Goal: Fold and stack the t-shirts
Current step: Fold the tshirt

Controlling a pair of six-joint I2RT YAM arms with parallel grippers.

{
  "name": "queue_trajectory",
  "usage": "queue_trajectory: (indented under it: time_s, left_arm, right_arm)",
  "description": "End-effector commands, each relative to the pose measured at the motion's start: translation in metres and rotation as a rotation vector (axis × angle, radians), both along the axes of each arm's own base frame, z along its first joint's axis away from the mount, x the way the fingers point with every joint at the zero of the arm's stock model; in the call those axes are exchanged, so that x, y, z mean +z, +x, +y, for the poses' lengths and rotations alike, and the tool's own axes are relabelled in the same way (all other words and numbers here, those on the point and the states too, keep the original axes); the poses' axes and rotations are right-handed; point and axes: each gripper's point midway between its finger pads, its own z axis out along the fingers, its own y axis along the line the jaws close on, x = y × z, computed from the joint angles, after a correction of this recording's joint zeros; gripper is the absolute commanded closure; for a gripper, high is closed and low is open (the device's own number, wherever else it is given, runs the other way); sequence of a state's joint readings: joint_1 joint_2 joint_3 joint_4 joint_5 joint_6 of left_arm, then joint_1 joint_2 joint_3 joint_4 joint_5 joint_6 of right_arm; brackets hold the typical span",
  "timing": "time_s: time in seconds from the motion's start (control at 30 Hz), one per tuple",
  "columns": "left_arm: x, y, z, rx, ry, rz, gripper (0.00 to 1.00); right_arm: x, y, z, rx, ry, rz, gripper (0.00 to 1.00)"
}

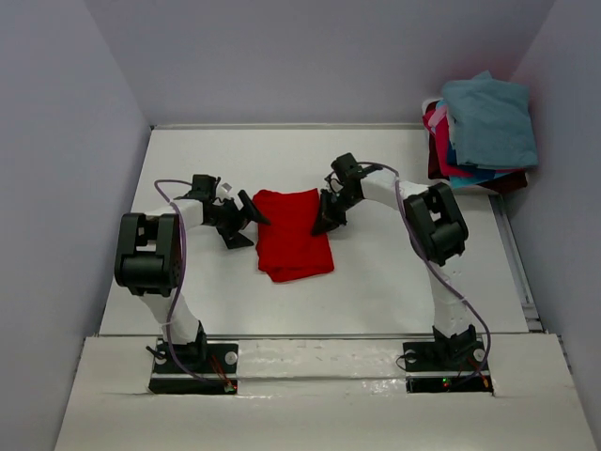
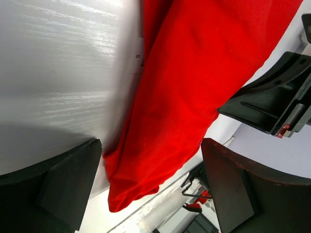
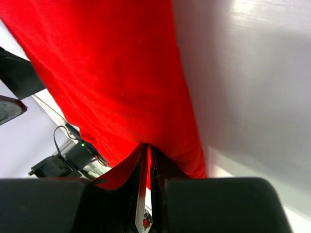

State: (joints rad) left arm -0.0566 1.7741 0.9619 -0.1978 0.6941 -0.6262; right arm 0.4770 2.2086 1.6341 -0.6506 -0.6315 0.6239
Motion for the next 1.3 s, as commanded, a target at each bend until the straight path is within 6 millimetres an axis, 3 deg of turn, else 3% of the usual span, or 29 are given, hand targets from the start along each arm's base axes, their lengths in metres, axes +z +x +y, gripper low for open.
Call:
queue_trajectory:
  time_s: [0.0,0.33,0.57,0.9,1.27]
  left_arm:
    - [-0.030,-0.023,0.016,0.020,0.097,0.108,0.01]
    - [-0.031,-0.070,0.015,0.012,0.080,0.199,0.01]
    - [-0.042,-0.087,0.009,0.008,0.028,0.250,0.01]
    - [-0.055,-0.081,0.009,0.029,0.032,0.259,0.01]
    - [-0.049,-0.047,0.011,0.130,0.042,0.223,0.01]
  right_arm:
    - [0.003,-0.001,0.000,0.030,0.025,-0.007,0.88]
    - [-0.008,-0.005,0.000,0.041,0.024,0.016,0.89]
    - [-0.007,-0.003,0.001,0.047,0.028,0.011,0.90]
    - [-0.004,-0.005,0.000,0.055,0.029,0.006,0.90]
    - [-0.001,-0.004,0.000,0.069,0.031,-0.001,0.92]
